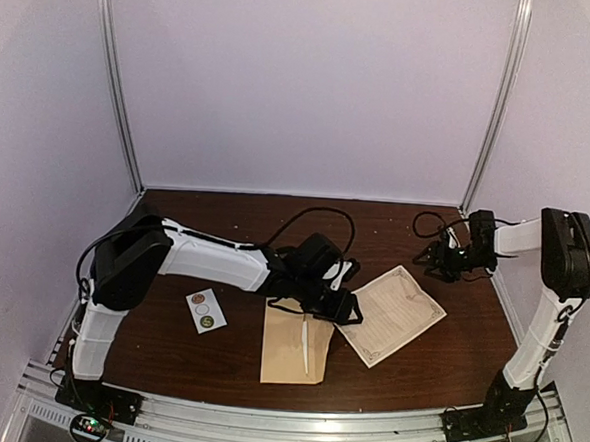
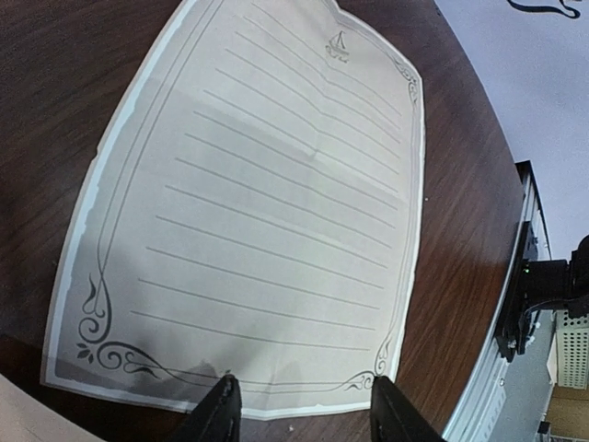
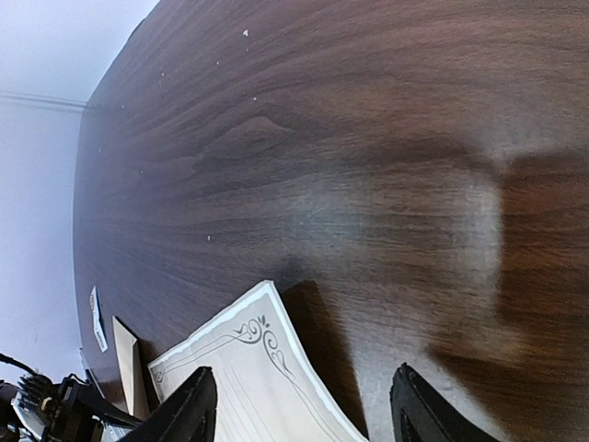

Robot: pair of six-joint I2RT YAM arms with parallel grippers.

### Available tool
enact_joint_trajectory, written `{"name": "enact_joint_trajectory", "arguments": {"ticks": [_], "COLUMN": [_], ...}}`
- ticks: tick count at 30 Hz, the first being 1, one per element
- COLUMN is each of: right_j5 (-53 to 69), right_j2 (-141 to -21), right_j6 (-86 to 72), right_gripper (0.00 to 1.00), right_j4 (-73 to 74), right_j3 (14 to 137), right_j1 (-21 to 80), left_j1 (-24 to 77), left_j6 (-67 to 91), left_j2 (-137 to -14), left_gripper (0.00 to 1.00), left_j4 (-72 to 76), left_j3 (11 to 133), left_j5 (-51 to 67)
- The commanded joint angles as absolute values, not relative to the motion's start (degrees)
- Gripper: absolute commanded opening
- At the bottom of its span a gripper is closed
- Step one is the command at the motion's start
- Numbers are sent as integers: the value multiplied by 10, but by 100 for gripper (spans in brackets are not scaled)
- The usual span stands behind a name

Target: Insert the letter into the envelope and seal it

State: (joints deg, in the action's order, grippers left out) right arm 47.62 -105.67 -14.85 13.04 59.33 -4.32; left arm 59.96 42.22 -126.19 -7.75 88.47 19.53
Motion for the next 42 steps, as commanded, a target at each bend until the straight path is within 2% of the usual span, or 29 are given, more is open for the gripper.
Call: {"name": "enact_joint_trajectory", "arguments": {"ticks": [1,12,21,32,35,40,42], "right_j5": [503,560,574,617,617,608,601], "right_j2": [-1092,-1115,-1078,-1014,-1005,-1004,-999], "right_j6": [-120,-87,-100,-124,-122,-115,-119], "right_gripper": [65,62,36,24,17,12,5], "right_j4": [162,191,185,163,162,166,166], "right_j3": [624,610,567,531,518,503,500], "right_j1": [-25,-1,0,12,23,35,39], "left_j1": [597,573,563,563,563,563,563], "left_j6": [403,409,406,405,404,403,403], "left_j2": [-1288,-1305,-1309,-1309,-1309,-1309,-1308], "left_gripper": [49,47,47,47,47,47,47], "left_j4": [-64,-74,-72,-72,-70,-69,-70], "left_j3": [910,893,891,891,893,895,896], "left_j5": [215,201,195,192,192,192,192]}}
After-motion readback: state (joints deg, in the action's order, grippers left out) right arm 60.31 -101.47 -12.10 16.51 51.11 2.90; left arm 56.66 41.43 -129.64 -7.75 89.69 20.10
